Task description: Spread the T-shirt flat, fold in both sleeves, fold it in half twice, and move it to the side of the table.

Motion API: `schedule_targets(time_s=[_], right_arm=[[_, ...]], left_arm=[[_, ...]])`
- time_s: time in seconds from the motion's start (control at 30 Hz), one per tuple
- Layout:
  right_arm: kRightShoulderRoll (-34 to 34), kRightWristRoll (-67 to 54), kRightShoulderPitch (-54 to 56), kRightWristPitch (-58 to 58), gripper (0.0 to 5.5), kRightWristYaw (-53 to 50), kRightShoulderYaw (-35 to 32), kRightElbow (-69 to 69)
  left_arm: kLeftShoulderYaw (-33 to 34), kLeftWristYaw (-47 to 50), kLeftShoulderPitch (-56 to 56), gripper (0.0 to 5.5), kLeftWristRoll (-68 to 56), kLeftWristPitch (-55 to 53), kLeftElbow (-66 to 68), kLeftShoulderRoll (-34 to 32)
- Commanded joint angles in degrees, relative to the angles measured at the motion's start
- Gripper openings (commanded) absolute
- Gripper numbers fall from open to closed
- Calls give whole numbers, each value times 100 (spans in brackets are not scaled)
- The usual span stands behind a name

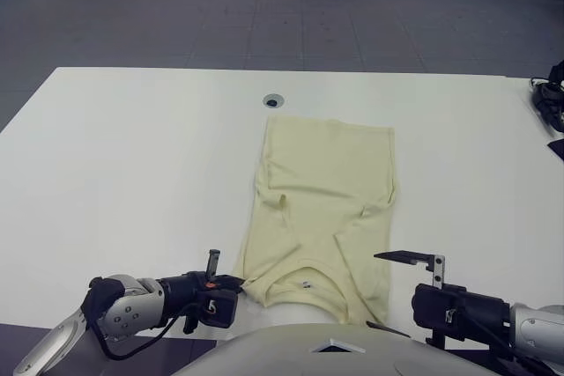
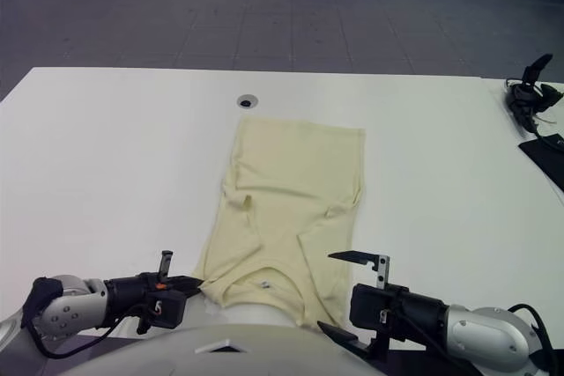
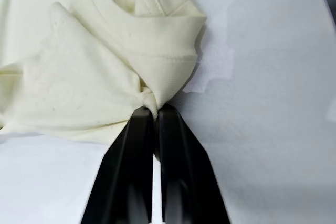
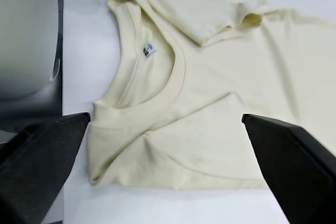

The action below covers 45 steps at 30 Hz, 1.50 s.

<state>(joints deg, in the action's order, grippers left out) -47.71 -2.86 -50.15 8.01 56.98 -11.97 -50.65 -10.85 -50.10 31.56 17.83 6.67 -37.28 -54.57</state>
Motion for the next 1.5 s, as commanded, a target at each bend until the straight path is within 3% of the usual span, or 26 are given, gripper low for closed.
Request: schedule_targets(time_s=[0.03,0.13,1.3,1.5], right_arm=[[-115,443,-39,-29,540,-67,328,246],[-137,687,-52,-92,540,-114,547,339],[-157,1172,60,-326,4,-320,834,667],[-188,1144,67,-343,0,-292,769,678]], left_arm=[[-39,-91,57,3,-18,-100,-32,-25],[-51,-99,28,3,-26,-137,-46,-8],[-171,-57,-137,0,-246,-200,-99,104],[-174,-61,-154,0,-322,-192,-96,179]])
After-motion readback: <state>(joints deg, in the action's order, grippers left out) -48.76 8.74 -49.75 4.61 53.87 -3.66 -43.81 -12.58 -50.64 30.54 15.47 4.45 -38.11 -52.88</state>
